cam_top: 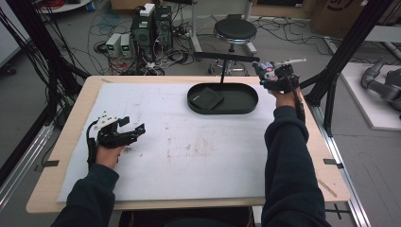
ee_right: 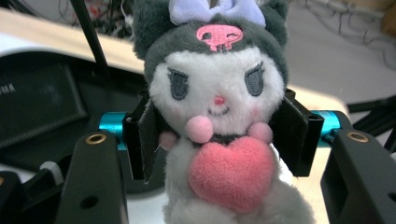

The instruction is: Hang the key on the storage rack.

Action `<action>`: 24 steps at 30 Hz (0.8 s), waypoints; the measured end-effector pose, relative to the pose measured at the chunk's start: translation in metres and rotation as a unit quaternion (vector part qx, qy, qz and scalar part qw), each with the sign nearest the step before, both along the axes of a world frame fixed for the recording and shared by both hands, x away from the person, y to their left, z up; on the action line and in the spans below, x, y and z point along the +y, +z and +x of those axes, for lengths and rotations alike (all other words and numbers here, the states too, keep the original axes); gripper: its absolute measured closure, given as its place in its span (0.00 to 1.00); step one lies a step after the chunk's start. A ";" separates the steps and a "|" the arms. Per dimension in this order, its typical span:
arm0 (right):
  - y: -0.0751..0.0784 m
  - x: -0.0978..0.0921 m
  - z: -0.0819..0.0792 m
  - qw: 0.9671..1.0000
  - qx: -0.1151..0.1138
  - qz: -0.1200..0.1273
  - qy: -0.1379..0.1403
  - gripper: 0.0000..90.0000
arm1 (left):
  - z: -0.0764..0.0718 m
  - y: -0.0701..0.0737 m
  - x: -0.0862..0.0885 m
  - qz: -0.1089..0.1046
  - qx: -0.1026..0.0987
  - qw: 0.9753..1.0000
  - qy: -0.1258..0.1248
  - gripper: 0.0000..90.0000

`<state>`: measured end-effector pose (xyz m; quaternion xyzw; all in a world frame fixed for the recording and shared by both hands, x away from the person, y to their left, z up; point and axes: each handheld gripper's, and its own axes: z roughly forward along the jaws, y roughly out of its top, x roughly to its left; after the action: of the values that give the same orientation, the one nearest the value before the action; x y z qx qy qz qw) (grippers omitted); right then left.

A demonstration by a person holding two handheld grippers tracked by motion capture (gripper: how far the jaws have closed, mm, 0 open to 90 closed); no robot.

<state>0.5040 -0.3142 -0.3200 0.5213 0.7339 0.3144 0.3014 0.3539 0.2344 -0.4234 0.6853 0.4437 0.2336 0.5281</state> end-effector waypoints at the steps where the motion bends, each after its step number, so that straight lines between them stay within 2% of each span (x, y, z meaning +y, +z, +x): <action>1: -0.008 0.003 0.002 1.000 0.018 0.003 0.007 0.45 | 0.000 0.000 0.000 -0.001 -0.001 1.000 0.001 0.26; 3: -0.010 0.007 0.003 1.000 0.021 -0.004 0.009 0.45 | 0.000 0.000 0.000 -0.001 0.000 1.000 0.001 0.26; 4: -0.015 0.016 0.007 0.999 0.028 -0.019 0.014 0.45 | 0.000 0.000 0.000 0.000 0.000 1.000 0.001 0.26; 6: -0.016 0.020 0.008 0.999 0.026 -0.023 0.017 0.45 | 0.000 0.000 0.000 0.000 0.001 1.000 0.001 0.26; 7: -0.019 0.028 0.010 0.999 0.022 -0.032 0.016 0.44 | 0.001 -0.001 0.000 -0.001 0.001 1.000 0.000 0.26; 10: -0.021 0.032 0.012 0.999 0.017 -0.025 0.018 0.42 | 0.001 -0.001 0.000 -0.001 0.001 1.000 0.000 0.26; 12: -0.022 0.036 0.012 1.000 0.004 -0.021 0.019 0.36 | 0.000 -0.001 0.000 -0.001 0.001 1.000 -0.001 0.26; 16: -0.021 0.037 0.011 0.999 0.001 -0.023 0.027 0.28 | 0.000 -0.001 0.001 -0.001 0.002 1.000 0.001 0.26; 18: -0.015 0.035 0.004 0.999 -0.011 -0.009 0.041 0.26 | -0.001 0.000 0.001 -0.001 0.000 1.000 -0.002 0.26; 20: -0.008 0.031 -0.001 0.998 -0.022 -0.007 0.056 0.26 | -0.001 0.000 0.001 -0.002 -0.001 1.000 -0.003 0.26; 23: 0.000 0.026 -0.007 0.997 -0.027 0.000 0.071 0.26 | -0.001 0.000 0.001 -0.002 -0.002 1.000 -0.003 0.26; 24: 0.007 0.021 -0.016 0.995 -0.025 0.011 0.095 0.26 | -0.001 0.001 0.001 -0.002 -0.002 1.000 -0.005 0.26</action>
<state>0.4879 -0.2929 -0.3127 0.4443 0.7689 0.3630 0.2821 0.3525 0.2353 -0.4228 0.6859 0.4398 0.2314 0.5316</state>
